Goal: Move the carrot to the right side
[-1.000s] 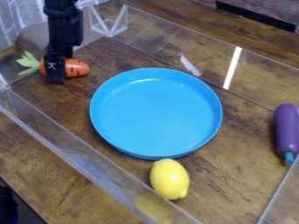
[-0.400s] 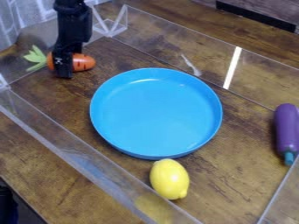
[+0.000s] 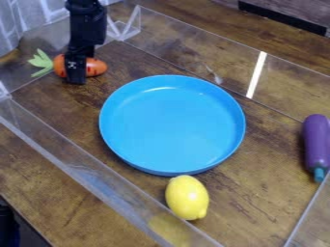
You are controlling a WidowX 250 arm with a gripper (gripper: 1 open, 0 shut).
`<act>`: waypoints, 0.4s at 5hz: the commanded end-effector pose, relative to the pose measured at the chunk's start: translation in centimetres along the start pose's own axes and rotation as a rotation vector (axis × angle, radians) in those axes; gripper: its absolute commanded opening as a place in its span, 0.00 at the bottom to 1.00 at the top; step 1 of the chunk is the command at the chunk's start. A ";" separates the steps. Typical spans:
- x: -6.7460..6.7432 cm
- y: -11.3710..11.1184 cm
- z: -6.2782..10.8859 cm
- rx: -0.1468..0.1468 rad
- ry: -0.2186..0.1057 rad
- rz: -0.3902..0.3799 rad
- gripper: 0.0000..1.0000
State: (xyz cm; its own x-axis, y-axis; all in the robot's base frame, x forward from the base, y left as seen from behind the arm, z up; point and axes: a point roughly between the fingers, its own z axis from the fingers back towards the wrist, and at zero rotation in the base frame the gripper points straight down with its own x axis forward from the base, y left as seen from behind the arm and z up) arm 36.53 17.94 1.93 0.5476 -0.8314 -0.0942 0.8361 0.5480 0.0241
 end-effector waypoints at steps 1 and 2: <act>1.4 0.6 -0.3 -0.009 0.001 -0.071 1.00; 1.7 1.6 -0.2 -0.006 0.006 -0.099 1.00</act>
State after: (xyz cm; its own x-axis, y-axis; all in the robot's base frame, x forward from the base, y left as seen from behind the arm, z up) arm 38.50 18.23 1.91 0.4934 -0.8638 -0.1022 0.8692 0.4940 0.0203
